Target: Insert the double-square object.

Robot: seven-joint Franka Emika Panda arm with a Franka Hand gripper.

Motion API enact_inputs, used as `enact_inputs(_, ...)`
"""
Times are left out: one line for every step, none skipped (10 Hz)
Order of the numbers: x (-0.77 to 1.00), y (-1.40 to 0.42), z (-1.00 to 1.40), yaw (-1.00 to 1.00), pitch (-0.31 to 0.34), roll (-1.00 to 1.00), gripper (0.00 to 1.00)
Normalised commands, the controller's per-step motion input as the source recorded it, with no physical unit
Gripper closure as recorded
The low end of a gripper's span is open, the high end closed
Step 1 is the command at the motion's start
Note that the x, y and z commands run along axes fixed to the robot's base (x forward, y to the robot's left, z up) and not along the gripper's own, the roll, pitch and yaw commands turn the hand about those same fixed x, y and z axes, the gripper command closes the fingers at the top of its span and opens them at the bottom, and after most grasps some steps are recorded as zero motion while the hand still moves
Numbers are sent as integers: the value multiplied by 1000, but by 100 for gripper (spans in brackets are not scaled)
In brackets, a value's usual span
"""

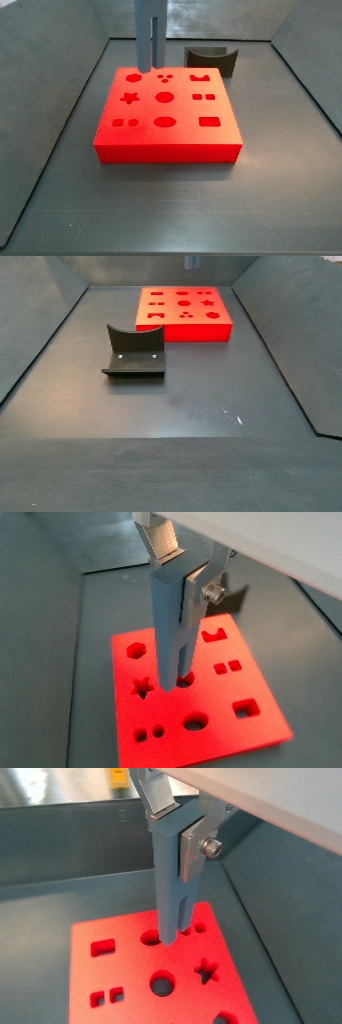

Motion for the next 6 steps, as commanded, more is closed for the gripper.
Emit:
enact_inputs(257, 131, -89, -909, -13, 0, 100)
enact_inputs(543, 191, -6, -691, -1, 0, 100)
enact_inputs(680, 206, 0, -580, 0, -26, 100)
enact_inputs(714, 197, 0, -551, 0, -24, 100)
enact_inputs(751, 191, 0, -520, 0, -21, 100)
enact_inputs(671, 206, 0, -597, 0, -11, 100)
